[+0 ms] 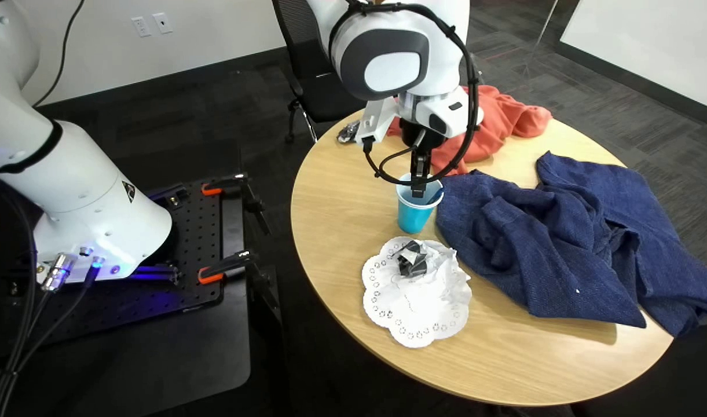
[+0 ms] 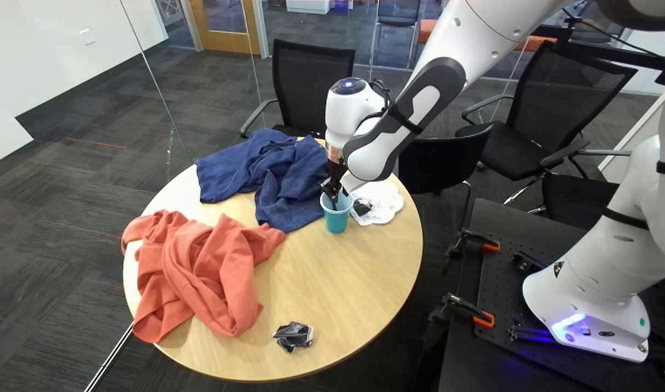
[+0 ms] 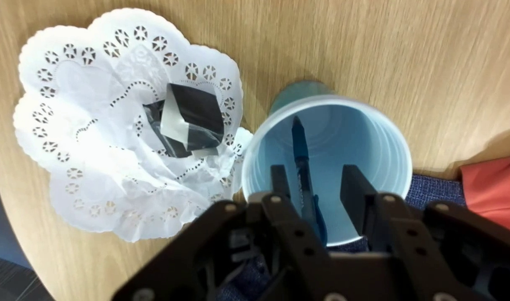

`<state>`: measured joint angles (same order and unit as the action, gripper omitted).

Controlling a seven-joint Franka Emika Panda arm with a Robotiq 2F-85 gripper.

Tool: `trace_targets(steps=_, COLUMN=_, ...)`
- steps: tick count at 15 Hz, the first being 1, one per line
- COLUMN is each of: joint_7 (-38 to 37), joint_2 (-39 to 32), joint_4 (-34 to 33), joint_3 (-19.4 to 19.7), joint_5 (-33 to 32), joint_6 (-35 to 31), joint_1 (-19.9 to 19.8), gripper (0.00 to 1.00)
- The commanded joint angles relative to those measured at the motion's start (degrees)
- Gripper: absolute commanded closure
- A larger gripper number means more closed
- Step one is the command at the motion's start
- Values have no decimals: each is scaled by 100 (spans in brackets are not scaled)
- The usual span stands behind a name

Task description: Remove the pen from the cup, put it on the table, and then put it back in the cup

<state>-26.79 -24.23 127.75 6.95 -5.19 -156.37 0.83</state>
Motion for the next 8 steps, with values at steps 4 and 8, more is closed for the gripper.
trace_targets(steps=4, joint_7=316, joint_2=-297, joint_4=-294, joint_3=73, joint_5=237, joint_6=-190, joint_1=41, gripper=69)
trace_targets(steps=8, joint_7=264, joint_2=-464, joint_4=-413, joint_3=146, joint_5=185, joint_6=-235, joint_1=100, gripper=68)
